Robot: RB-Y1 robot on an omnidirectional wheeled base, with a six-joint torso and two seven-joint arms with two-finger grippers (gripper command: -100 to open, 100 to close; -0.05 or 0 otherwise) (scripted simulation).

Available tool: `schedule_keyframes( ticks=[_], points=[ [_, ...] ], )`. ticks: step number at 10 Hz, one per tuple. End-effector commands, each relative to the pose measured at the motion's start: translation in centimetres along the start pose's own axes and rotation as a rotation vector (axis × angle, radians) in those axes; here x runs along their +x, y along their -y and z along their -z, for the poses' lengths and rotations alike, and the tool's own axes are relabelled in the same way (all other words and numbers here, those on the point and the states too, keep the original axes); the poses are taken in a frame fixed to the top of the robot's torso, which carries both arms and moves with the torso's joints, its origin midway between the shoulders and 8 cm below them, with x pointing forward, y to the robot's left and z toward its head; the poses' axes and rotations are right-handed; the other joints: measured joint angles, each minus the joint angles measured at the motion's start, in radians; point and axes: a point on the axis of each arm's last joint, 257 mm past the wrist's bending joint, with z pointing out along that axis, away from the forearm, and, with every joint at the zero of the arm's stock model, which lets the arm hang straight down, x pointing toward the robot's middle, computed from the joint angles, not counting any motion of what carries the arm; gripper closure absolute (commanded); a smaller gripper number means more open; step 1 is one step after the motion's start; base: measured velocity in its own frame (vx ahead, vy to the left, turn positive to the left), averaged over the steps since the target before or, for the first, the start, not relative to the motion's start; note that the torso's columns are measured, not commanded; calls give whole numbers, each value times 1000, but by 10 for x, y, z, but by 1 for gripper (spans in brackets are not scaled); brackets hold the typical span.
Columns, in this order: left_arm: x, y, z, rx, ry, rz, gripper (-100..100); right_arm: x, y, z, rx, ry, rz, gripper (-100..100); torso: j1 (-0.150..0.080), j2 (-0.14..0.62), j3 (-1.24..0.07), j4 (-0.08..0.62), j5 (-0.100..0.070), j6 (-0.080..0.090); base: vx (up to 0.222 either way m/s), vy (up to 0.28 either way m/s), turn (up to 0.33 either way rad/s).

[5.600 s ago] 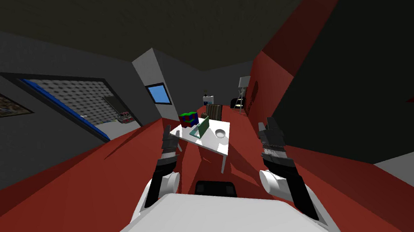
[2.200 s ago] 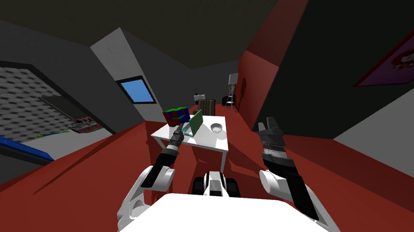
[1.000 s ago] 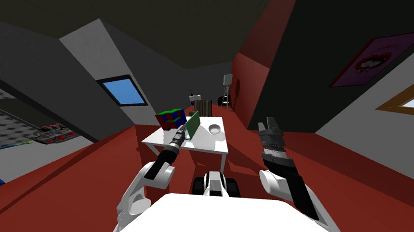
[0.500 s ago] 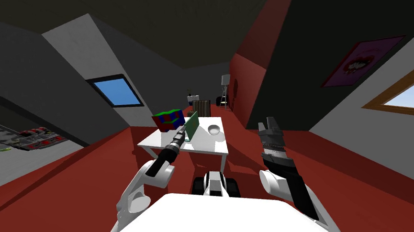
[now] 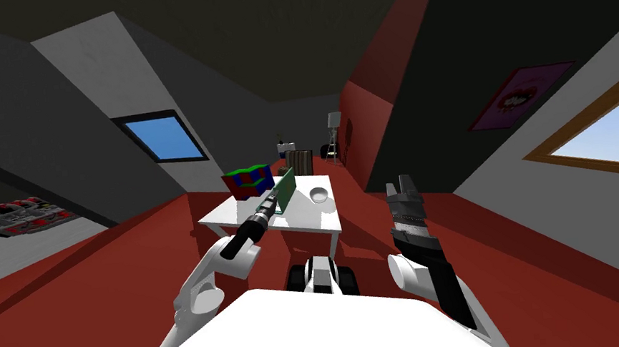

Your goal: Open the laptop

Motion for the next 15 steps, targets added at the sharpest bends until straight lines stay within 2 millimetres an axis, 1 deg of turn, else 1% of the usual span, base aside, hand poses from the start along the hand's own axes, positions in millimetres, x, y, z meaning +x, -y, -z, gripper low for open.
schedule_keyframes(
  ticks=[1,8,11,15],
  points=[
    [-2,-11,-1,-54,0,-26,-100,0,0,0,0,0,0,0,0,0,0,0,0,-1,26,30,-72],
    [-11,-33,1,-171,6,-98,-100,0,0,0,0,0,0,0,0,0,0,0,0,0,25,27,-71],
    [-19,-43,3,-232,16,-144,-100,0,0,0,0,0,0,0,0,0,0,0,0,0,22,31,-72],
    [-27,-50,7,-282,28,-183,-100,0,0,0,0,0,0,0,0,0,0,0,0,0,20,24,-57]
  ],
)
